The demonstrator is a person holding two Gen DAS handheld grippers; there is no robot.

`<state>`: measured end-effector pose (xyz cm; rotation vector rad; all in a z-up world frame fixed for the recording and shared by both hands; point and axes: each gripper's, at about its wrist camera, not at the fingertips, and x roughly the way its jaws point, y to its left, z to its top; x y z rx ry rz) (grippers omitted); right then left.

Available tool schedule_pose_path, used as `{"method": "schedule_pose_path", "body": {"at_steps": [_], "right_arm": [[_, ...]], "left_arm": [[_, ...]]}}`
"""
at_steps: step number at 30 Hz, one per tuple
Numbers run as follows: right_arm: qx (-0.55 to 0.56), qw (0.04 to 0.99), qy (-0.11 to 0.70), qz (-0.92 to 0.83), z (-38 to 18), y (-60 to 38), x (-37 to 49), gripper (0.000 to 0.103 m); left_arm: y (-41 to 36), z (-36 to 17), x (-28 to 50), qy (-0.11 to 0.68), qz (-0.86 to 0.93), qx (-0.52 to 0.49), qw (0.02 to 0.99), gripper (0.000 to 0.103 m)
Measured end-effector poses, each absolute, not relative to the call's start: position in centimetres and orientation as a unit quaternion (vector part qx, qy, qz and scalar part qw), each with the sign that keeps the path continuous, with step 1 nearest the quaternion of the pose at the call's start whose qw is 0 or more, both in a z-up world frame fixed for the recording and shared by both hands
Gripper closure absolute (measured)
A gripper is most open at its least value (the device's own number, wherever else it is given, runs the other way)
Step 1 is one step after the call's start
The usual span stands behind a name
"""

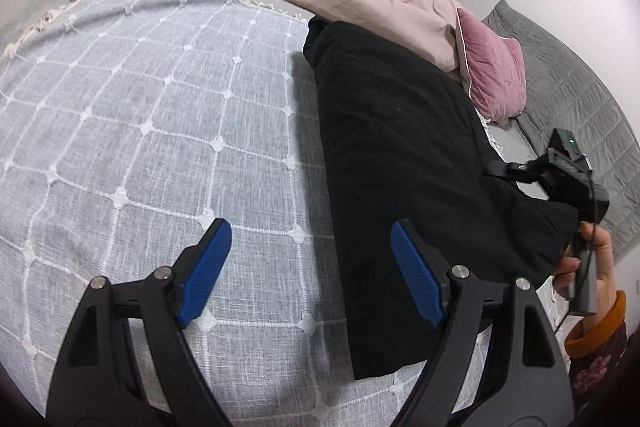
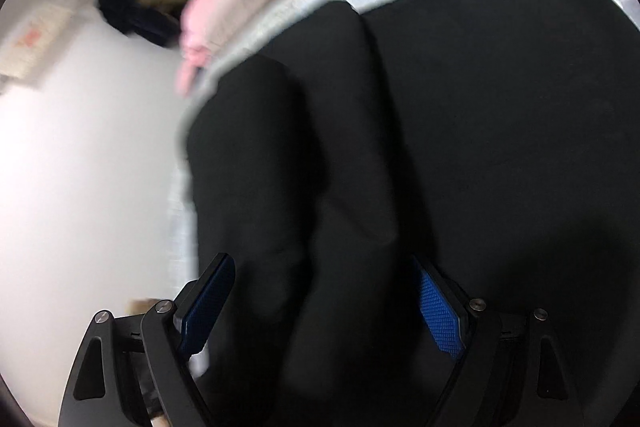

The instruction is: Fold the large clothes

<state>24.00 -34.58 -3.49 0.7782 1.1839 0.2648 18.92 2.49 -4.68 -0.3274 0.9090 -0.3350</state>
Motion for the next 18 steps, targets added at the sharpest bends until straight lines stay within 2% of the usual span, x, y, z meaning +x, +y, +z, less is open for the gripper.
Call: {"method": "schedule_pose_path", "body": {"at_steps": [2,3,4,6,9,13,18], "right_arm": [[0.323,0.77,0.535,0.123,-3.0,-33.3,24.6,0.039],[0.312,0.783,0.52,0.139,-2.2,-32.3,24.7,0.065],[0.309,0.791,0.51,0.139,-1.6,-31.9,24.7,0.072],[0.288,0.818,0.476,0.147,0.5,-30.5,24.2,0.077],[0.261,0.848,0.43,0.166,4.4,-29.4,23.1,0.081],[0.239,0.876,0.382,0.171,8.7,-30.5,21.1,0.082],[0.24,0.902,0.326,0.152,11.2,-35.8,17.2,0.082]], "left_arm": [[2.4,-4.8,19.0,0.437,-0.16,-0.153,0.872,0.021],[2.3,-4.8,19.0,0.436,-0.159,-0.149,0.873,0.021],[2.2,-4.7,19.0,0.436,-0.157,-0.146,0.874,0.021],[2.0,-4.8,18.8,0.435,-0.156,-0.141,0.875,0.021],[1.8,-5.0,18.5,0.439,-0.155,-0.135,0.875,0.021],[1.4,-4.9,18.4,0.437,-0.155,-0.126,0.877,0.021],[0.8,-4.7,18.1,0.434,-0.163,-0.119,0.878,0.021]]}}
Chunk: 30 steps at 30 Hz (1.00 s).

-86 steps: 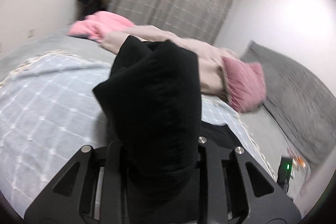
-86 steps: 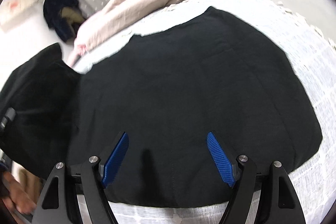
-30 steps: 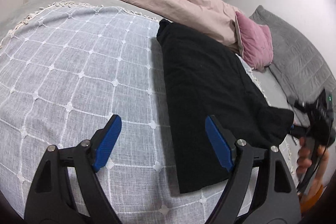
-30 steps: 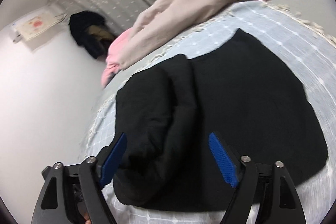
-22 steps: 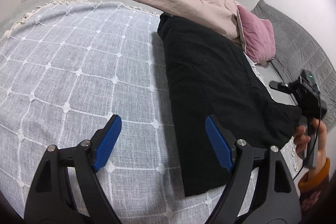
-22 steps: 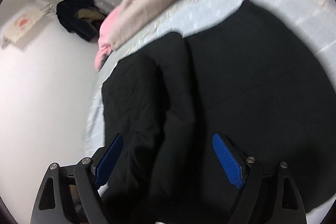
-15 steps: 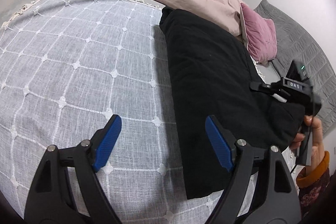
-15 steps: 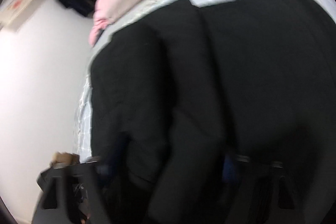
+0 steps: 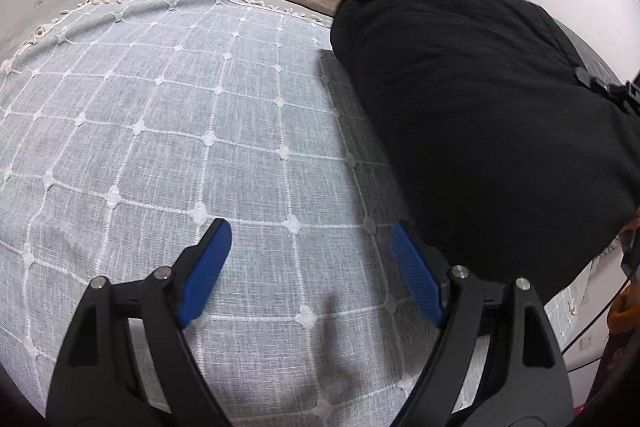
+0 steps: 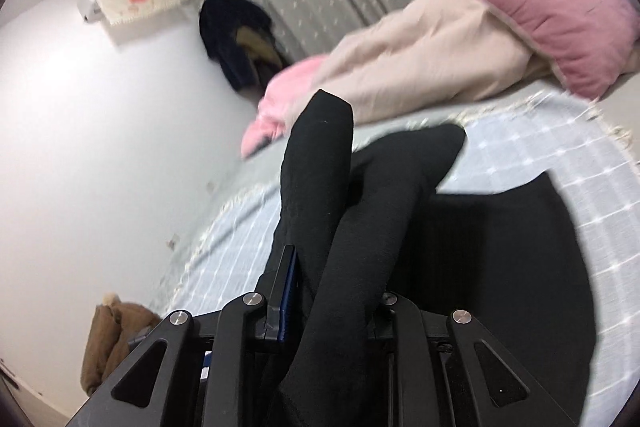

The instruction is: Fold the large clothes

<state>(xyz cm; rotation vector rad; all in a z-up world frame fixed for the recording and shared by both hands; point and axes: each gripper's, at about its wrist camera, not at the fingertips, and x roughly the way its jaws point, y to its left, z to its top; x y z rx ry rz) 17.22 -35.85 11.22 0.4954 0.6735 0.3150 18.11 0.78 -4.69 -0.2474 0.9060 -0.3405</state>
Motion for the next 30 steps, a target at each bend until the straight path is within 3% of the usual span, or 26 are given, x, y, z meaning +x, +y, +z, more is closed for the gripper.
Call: {"method": "schedule_pose_path", "body": {"at_steps": [4,7,9,10,12,15,21,25,30], "right_arm": [[0.276,0.903,0.31,0.115,9.9,-42.2,14.5,0.081],[0.321,0.884,0.331,0.078,5.7,-46.4,13.6,0.08],[0.344,0.859,0.376,0.054,1.3,-48.4,13.7,0.072],[0.344,0.846,0.405,0.038,-0.8,-49.3,13.6,0.062],[0.338,0.837,0.43,0.024,-3.8,-48.9,13.1,0.058],[0.368,0.836,0.407,0.029,-3.5,-49.9,11.8,0.049],[0.352,0.844,0.404,-0.002,0.4,-50.3,8.7,0.042],[0.394,0.847,0.357,0.03,2.1,-50.8,3.7,0.019],[0.41,0.833,0.367,0.064,2.8,-49.2,1.1,0.014]], "left_arm": [[0.3,-4.6,18.0,0.434,-0.168,-0.115,0.878,0.021],[-0.3,-4.7,17.9,0.435,-0.171,-0.115,0.877,0.021],[-0.9,-4.6,17.7,0.436,-0.176,-0.114,0.875,0.021],[-1.2,-4.6,17.5,0.435,-0.179,-0.113,0.875,0.021],[-2.0,-4.3,17.1,0.433,-0.19,-0.107,0.875,0.021],[-3.5,-3.8,16.2,0.426,-0.208,-0.081,0.876,0.021],[-6.6,-3.1,13.9,0.418,-0.275,-0.018,0.866,0.021],[-8.9,-3.3,13.0,0.423,-0.298,0.005,0.856,0.021],[-11.7,-3.7,12.4,0.427,-0.305,0.024,0.851,0.021]]}}
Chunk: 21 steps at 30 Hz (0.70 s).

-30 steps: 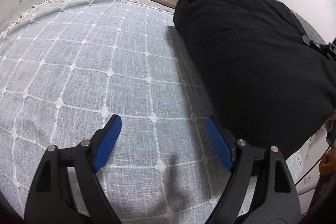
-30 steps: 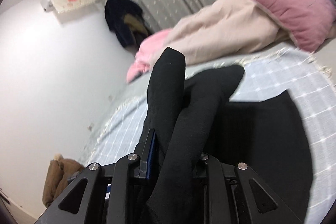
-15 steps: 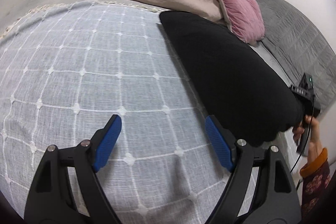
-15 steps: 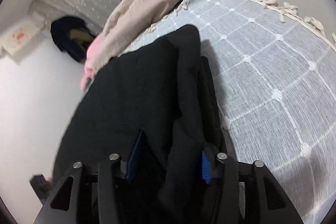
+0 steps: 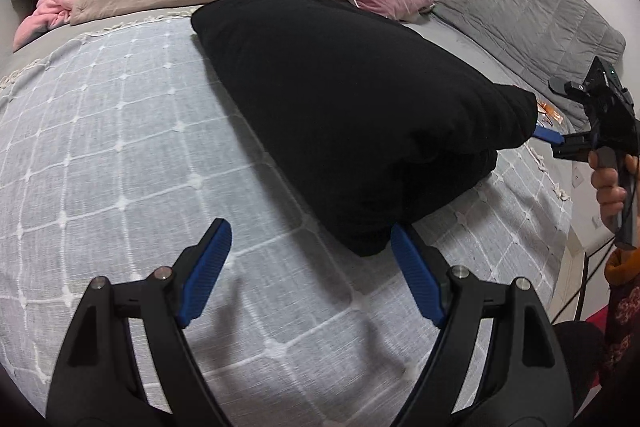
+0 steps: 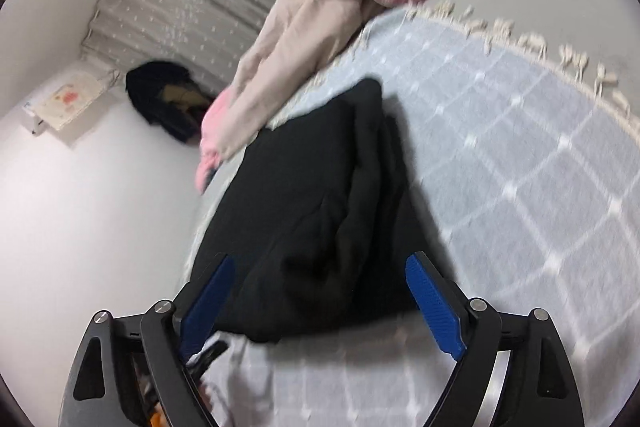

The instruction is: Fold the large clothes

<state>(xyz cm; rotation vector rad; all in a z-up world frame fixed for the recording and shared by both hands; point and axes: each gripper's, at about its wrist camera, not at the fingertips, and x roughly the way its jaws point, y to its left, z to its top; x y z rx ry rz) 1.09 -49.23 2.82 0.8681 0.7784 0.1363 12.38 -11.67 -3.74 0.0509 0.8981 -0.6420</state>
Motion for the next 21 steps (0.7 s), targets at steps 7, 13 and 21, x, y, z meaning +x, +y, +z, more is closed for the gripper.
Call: {"method": "schedule_pose_path", "body": {"at_steps": [7,13,21], "right_arm": [[0.437,0.796,0.407,0.101,0.2,-45.4,2.6,0.014],[0.489,0.796,0.352,0.062,0.7,-46.2,6.0,0.051],[0.417,0.858,0.298,0.031,3.8,-47.3,6.3,0.074]], "left_arm": [[-14.5,-3.7,12.8,0.423,-0.284,0.009,0.86,0.021],[-16.4,-2.8,13.8,0.388,-0.222,0.028,0.894,0.043],[-16.0,-4.3,13.3,0.373,-0.207,0.097,0.899,0.064]]}}
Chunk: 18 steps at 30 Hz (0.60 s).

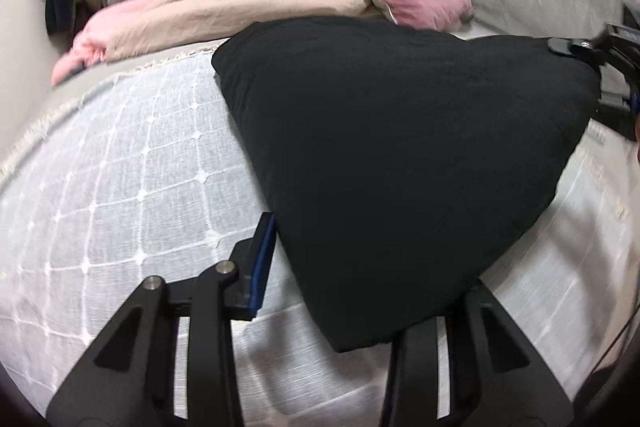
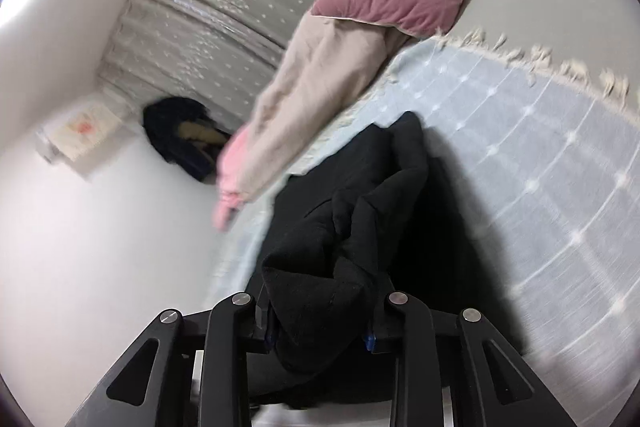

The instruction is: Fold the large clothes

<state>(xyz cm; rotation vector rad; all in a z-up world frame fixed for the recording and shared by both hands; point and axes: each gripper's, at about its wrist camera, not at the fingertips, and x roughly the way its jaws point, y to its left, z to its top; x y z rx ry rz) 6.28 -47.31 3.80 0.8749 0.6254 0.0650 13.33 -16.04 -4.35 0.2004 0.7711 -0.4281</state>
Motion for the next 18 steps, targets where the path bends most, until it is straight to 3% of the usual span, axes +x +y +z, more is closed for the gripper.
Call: {"method": "schedule_pose_path", "body": {"at_steps": [3,8,11,13,15,18], "right_arm": [[0.401,0.837,0.373,-0.015,-0.5,-47.5,6.9,0.074],[0.414,0.827,0.38,0.002,-3.1,-48.3,5.7,0.069],[0.357,0.848,0.392,-0.001,-1.5,-47.7,5.3,0.051],[0.32,0.856,0.406,-0.022,-0.6,-47.5,4.6,0.031],[0.317,0.854,0.412,-0.022,0.2,-48.1,3.7,0.028],[0.353,0.841,0.41,-0.013,0.7,-50.2,2.8,0.024]], "left_arm": [[-16.8,-5.2,12.7,0.374,-0.2,0.135,0.895,0.064],[-16.8,-4.7,12.7,0.393,-0.211,0.149,0.882,0.063],[-15.2,-3.6,12.6,0.422,-0.243,0.109,0.867,0.059],[-13.8,-3.0,12.1,0.439,-0.261,0.095,0.855,0.041],[-12.4,-2.3,11.6,0.449,-0.277,0.087,0.845,0.032],[-10.4,-0.5,11.2,0.448,-0.299,0.061,0.84,0.029]]}}
